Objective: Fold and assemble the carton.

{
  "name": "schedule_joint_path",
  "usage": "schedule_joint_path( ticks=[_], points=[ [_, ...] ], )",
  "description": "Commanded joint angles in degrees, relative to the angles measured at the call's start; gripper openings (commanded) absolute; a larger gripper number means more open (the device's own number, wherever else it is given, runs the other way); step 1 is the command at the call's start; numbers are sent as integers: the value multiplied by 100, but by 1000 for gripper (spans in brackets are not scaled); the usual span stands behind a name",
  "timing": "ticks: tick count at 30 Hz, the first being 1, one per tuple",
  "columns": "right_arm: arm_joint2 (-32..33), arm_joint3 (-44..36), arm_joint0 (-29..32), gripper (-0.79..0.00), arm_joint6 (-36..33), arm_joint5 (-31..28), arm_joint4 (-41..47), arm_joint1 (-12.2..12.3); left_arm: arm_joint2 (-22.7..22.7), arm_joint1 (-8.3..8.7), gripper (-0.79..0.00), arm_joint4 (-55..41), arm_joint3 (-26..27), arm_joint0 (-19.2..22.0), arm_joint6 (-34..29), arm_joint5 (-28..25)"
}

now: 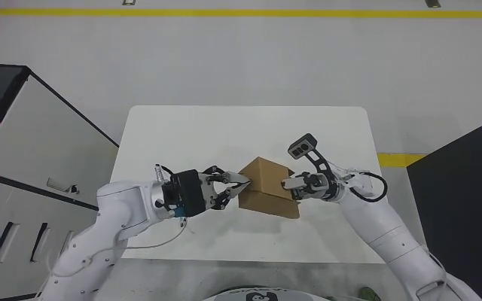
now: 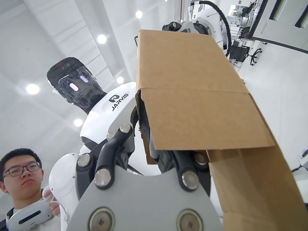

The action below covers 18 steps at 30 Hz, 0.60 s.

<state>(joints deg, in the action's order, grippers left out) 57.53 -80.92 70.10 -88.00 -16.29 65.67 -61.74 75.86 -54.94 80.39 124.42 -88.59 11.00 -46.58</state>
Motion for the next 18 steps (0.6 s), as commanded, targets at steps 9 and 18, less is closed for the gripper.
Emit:
schedule_joint_path(
  ticks=[9,18],
  points=[
    [-6,-6,3,-785,0,0,0,4,-2,11,-785,45,-35,-60,-35,-33],
    [-6,-6,3,-785,0,0,0,4,-56,13,-785,48,-57,-43,-66,-74]
  ],
)
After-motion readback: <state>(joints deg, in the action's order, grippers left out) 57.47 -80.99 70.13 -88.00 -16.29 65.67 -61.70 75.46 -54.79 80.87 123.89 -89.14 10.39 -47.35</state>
